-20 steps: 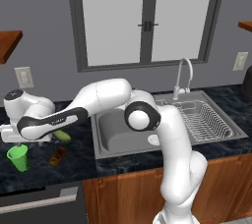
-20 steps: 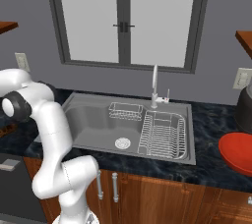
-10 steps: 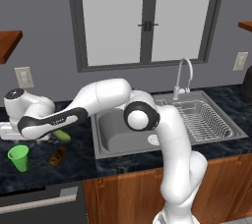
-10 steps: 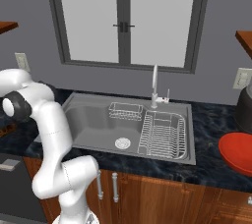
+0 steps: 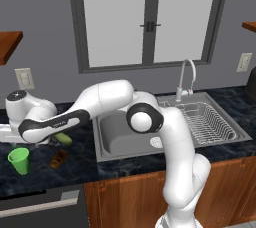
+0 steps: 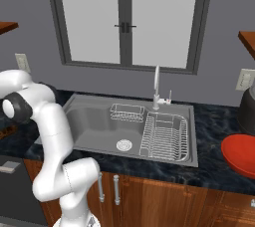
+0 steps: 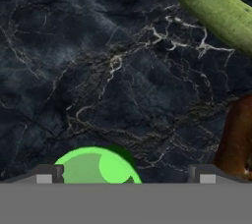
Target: Remove the cucumber and sweet potato from the sink. Then move the bowl and cup from the counter to the sink for washing.
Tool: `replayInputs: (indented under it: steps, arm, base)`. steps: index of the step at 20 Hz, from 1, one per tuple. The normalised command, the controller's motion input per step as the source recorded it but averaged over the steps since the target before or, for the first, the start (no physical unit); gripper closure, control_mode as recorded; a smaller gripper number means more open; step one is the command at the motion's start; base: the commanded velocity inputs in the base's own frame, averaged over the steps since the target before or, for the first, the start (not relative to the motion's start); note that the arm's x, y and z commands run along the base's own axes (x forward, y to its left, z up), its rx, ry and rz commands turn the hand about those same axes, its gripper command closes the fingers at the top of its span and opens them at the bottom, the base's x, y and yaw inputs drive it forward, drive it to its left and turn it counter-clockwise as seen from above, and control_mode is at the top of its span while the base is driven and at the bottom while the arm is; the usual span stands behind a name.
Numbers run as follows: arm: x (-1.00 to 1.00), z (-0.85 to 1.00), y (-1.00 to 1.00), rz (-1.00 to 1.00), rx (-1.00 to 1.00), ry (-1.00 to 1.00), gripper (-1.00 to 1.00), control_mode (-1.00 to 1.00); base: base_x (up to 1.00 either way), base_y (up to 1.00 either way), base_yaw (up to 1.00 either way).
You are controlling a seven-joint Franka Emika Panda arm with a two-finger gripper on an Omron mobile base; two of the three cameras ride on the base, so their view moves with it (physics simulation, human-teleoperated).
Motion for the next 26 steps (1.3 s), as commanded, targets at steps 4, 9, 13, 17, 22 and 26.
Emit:
replayInputs:
  steps: [4, 9, 13, 17, 22, 26]
  arm:
    - [-0.11, -0.09, 0.00, 0.00, 0.06, 0.00, -1.00, -1.00]
    - [-0.08, -0.11, -0.06, 0.00, 0.01, 0.00, -1.00, -1.00]
    - [-0.04, -0.12, -0.05, 0.00, 0.00, 0.00, -1.00, -1.00]
    - [0.00, -0.11, 0.00, 0.00, 0.04, 0.00, -1.00, -1.00]
    - [0.00, -0.14, 0.00, 0.00, 0.09, 0.03, -1.00, -1.00]
    - [0.00, -0.17, 0.00, 0.00, 0.10, 0.08, -1.00, -1.00]
  base:
    - [0.00, 0.00, 0.00]
    - [0.00, 0.00, 0.00]
    - [0.00, 0.00, 0.00]
    - [0.00, 0.00, 0.00]
    - [0.00, 0.00, 0.00]
    - [0.00, 0.00, 0.00]
